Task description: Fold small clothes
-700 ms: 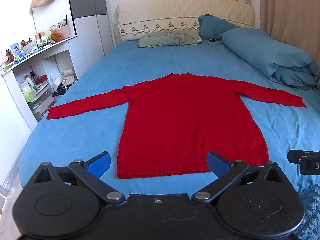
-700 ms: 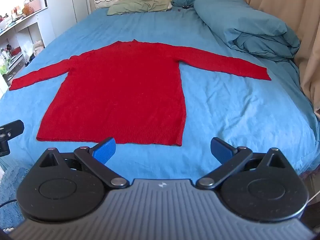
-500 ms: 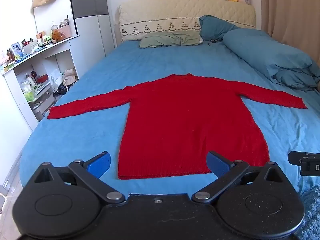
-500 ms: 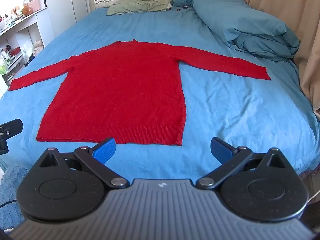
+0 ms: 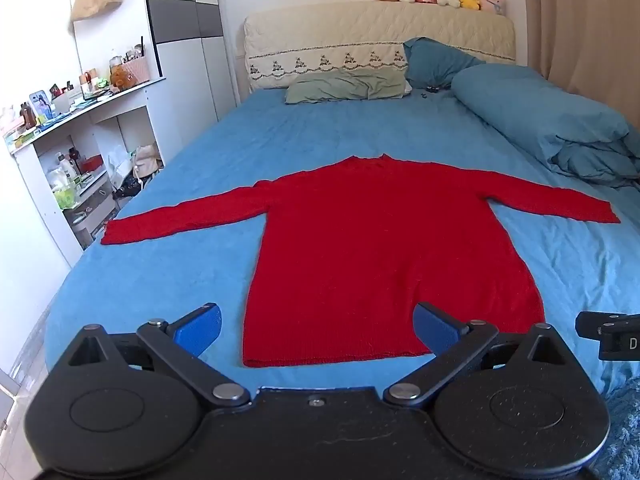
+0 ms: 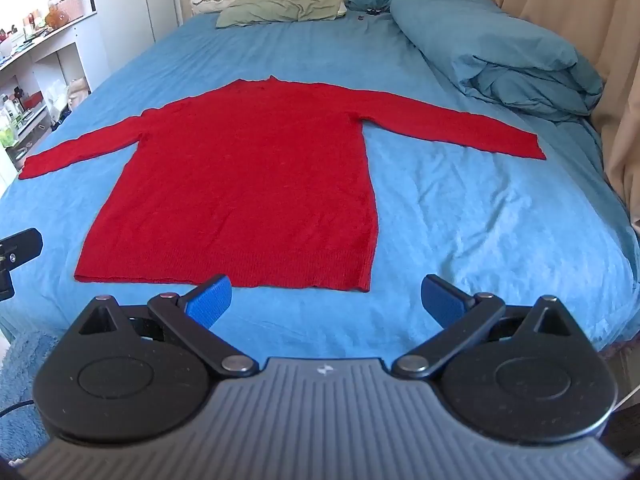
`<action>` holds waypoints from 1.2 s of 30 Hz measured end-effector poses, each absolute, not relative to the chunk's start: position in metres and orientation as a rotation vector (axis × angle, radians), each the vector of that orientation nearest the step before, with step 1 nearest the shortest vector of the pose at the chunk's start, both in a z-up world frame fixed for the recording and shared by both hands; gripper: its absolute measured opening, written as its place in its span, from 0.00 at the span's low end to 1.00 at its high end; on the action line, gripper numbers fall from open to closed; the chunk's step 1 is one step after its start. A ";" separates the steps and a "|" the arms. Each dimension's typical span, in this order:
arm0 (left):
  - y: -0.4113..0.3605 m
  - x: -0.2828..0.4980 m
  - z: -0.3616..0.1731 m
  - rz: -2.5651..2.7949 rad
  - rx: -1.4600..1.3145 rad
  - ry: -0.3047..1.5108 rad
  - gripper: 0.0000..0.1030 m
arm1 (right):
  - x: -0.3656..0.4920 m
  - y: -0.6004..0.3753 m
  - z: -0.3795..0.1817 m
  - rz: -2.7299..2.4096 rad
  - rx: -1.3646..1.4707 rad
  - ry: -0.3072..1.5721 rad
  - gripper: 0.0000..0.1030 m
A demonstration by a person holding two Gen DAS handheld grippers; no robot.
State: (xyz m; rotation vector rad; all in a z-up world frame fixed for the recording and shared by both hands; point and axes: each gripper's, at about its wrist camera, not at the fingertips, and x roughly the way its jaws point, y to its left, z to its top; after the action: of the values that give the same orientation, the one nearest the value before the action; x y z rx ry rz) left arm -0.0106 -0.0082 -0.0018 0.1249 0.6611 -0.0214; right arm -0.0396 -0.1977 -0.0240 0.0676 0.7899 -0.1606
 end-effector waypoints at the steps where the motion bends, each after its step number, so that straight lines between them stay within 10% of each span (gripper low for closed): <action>1: -0.008 -0.010 -0.002 -0.022 0.121 0.664 1.00 | -0.036 -0.198 -0.024 -0.160 0.068 0.793 1.00; 36: -0.003 -0.013 0.000 -0.049 0.117 0.637 1.00 | -0.039 -0.198 -0.024 -0.151 0.058 0.791 1.00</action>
State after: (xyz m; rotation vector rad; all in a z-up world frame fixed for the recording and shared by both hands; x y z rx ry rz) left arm -0.0135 -0.0030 0.0000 0.1168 0.6374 -0.0489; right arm -0.0388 -0.1984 -0.0236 0.0576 0.7906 -0.1513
